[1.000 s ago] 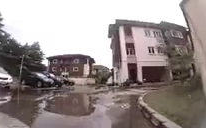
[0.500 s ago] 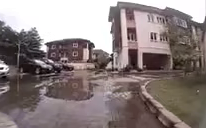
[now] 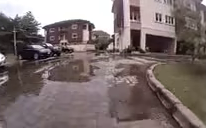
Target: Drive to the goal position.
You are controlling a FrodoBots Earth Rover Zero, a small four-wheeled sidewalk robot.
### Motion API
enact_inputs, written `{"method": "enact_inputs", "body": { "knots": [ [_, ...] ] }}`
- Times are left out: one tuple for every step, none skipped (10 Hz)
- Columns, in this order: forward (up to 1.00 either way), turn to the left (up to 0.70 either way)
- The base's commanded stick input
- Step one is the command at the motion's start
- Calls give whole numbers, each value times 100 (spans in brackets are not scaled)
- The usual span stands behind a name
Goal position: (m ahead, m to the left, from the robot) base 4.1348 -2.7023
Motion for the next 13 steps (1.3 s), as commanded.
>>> {"method": "enact_inputs", "body": {
  "knots": [
    [50,0],
    [50,0],
    [50,0],
    [50,0],
    [50,0],
    [50,0],
    [50,0],
    [50,0],
    [50,0],
    [50,0],
    [50,0],
    [50,0],
    [50,0]
  ]
}}
